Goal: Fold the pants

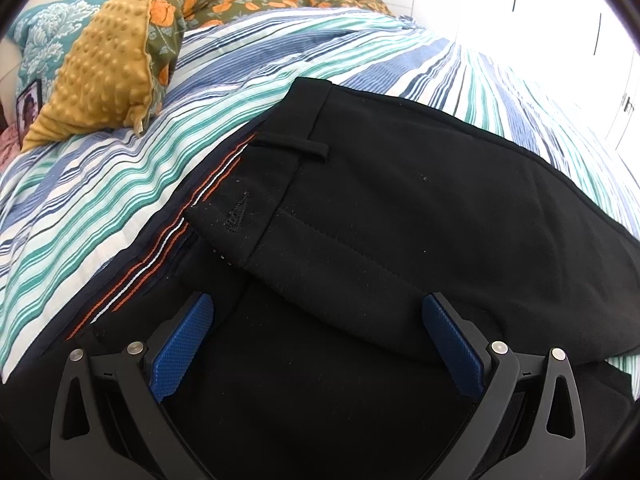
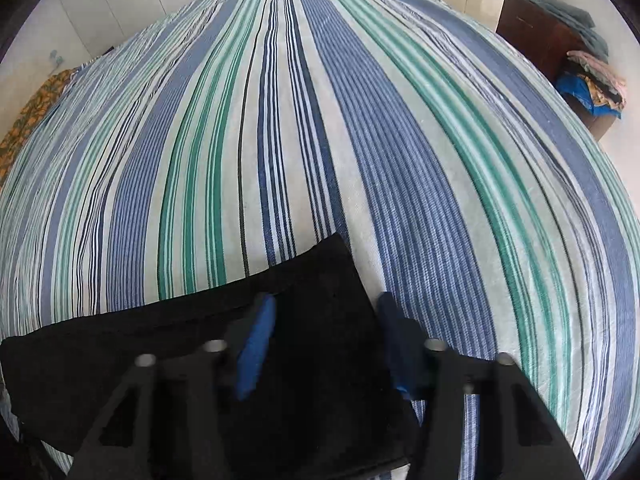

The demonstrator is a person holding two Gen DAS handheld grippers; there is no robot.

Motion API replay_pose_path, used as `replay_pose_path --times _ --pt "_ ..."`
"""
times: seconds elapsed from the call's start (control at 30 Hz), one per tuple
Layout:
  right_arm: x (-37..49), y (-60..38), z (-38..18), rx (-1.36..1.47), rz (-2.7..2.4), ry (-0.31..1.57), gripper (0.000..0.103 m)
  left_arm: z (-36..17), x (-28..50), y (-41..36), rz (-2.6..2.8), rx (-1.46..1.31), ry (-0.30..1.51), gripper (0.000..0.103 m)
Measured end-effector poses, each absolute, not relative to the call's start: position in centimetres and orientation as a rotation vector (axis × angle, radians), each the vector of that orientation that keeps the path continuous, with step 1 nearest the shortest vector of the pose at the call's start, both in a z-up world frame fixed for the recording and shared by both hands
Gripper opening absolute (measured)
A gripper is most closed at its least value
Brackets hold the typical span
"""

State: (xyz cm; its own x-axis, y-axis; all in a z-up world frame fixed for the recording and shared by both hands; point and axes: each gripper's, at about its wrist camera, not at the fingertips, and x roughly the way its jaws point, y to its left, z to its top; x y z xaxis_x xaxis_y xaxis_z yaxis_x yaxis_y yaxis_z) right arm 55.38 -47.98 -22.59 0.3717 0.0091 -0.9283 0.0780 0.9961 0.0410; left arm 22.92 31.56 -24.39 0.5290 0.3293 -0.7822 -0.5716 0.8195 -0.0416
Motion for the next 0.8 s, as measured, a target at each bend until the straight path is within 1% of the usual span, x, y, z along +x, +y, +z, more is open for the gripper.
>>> replay_pose_path --times 0.03,0.1,0.17,0.3,0.4,0.47,0.5,0.53,0.57,0.63,0.67,0.7,0.73,0.8 --pt "54.6 -47.6 -22.2 0.037 -0.075 1.155 0.006 -24.4 23.0 31.5 0.549 -0.309 0.858 0.102" --pt "52.1 -47.0 -19.5 0.036 -0.028 1.060 0.006 -24.5 23.0 31.6 0.550 -0.308 0.859 0.102" --pt "47.9 -46.3 -15.8 0.001 0.055 0.967 0.006 -24.5 23.1 31.5 0.553 -0.304 0.861 0.102" --pt "34.5 -43.2 -9.2 -0.171 0.214 0.812 0.006 -24.4 23.3 31.3 0.564 -0.287 0.877 0.102" --pt "23.5 -43.3 -8.2 -0.164 0.249 0.817 0.006 -24.3 23.5 31.3 0.572 -0.277 0.896 0.102" --pt "18.5 -45.7 -10.5 -0.090 0.164 0.935 0.008 -24.1 23.8 31.3 0.580 -0.272 0.918 0.102" --pt "16.9 -47.1 -12.0 -0.061 0.086 1.012 0.017 -23.9 23.9 31.3 0.586 -0.275 0.932 0.102" --pt "15.0 -48.5 -13.0 -0.039 -0.012 1.048 0.033 -23.7 24.1 31.3 0.593 -0.280 0.950 0.103" --pt "13.0 -49.8 -13.4 -0.008 -0.081 1.050 0.041 -23.3 24.2 31.3 0.600 -0.281 0.977 0.103" --pt "10.0 -50.9 -13.0 0.050 -0.141 0.995 0.062 -21.8 24.0 30.6 0.605 -0.294 1.020 0.102" --pt "9.1 -50.9 -12.5 0.064 -0.144 0.966 0.068 -21.0 23.5 29.9 0.577 -0.318 1.019 0.102" --pt "8.5 -49.9 -12.0 0.074 -0.132 0.931 0.076 -20.2 22.8 28.7 0.523 -0.343 1.007 0.102" --pt "8.0 -49.1 -11.6 0.085 -0.111 0.896 0.081 -19.3 22.0 27.0 0.469 -0.350 0.992 0.102" --pt "7.7 -46.7 -11.2 0.107 -0.055 0.840 0.085 -18.1 20.5 23.2 0.391 -0.322 0.967 0.102"
